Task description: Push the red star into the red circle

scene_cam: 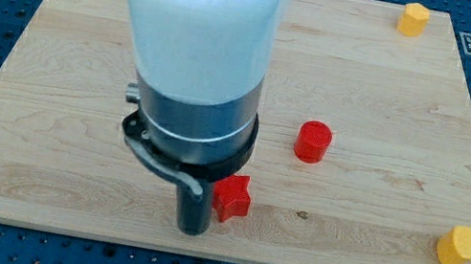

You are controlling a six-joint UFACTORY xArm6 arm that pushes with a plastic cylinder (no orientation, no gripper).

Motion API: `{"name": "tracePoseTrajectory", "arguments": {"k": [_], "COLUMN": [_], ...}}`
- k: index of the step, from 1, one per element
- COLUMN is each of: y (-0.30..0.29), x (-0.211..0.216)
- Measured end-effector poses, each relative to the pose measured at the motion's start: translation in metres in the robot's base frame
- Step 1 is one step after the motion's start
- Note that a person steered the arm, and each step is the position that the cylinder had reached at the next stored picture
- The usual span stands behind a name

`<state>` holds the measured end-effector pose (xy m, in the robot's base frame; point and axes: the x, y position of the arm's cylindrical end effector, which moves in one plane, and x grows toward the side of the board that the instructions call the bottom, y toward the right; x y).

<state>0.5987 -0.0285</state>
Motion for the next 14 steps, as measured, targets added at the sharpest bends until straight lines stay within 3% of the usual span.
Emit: {"name": "tracePoseTrajectory", "arguments": {"k": [3, 5, 6, 7, 14], "y": [0.094, 0.079, 0.026, 0.023, 0.077], "x": [-0.017, 0.005, 0.003, -0.013, -0.036]}}
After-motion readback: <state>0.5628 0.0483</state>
